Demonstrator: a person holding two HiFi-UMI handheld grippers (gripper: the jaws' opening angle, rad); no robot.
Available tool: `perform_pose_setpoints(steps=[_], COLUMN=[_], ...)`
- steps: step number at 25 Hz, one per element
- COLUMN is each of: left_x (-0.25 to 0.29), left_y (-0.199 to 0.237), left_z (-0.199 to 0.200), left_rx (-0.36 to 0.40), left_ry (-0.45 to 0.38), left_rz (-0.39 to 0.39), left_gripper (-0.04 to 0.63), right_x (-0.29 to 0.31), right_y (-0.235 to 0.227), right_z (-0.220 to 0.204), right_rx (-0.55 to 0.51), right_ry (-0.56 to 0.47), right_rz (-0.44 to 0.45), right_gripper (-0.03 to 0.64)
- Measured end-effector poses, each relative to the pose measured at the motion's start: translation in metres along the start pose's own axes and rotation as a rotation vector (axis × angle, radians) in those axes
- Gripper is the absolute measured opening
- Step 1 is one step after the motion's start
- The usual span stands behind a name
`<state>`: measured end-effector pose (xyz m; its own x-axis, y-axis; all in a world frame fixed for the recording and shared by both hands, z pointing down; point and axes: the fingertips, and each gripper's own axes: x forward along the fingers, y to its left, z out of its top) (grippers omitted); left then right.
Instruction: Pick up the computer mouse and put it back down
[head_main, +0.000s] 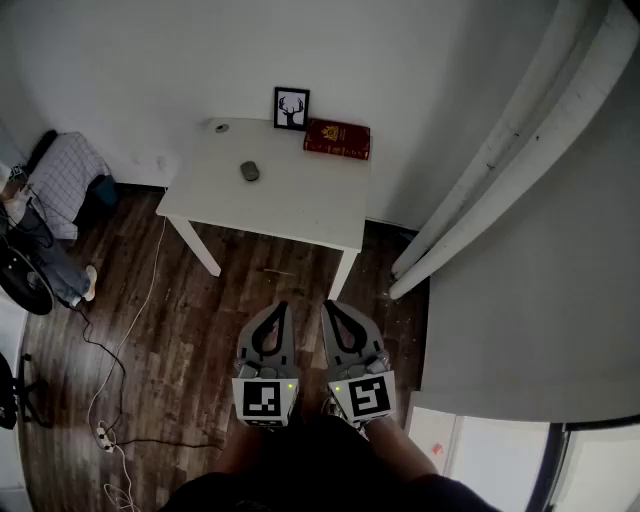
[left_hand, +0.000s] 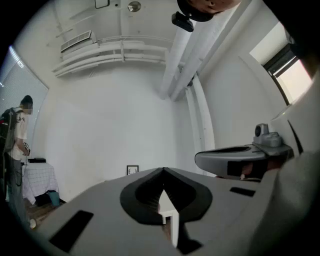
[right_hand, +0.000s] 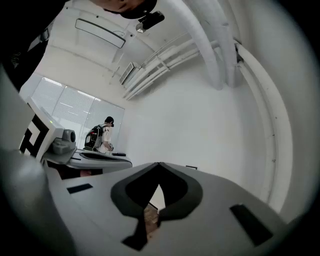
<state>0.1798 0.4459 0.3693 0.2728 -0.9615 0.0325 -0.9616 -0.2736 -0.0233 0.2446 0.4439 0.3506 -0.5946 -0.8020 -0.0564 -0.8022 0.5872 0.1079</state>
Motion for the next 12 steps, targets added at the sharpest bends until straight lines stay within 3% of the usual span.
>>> perform_pose_setpoints(steps=[12], left_x=[-0.020], left_y=[0.047], left_z=[-0.013], left_rx=[-0.006], left_ry=[0.001], left_rz=[0.040], left_gripper=[0.000], right_x=[0.025], right_y=[0.043], right_z=[-0.001], right_rx=[0.012], right_ry=[-0.015], right_rz=[0.038], right_gripper=[0.020])
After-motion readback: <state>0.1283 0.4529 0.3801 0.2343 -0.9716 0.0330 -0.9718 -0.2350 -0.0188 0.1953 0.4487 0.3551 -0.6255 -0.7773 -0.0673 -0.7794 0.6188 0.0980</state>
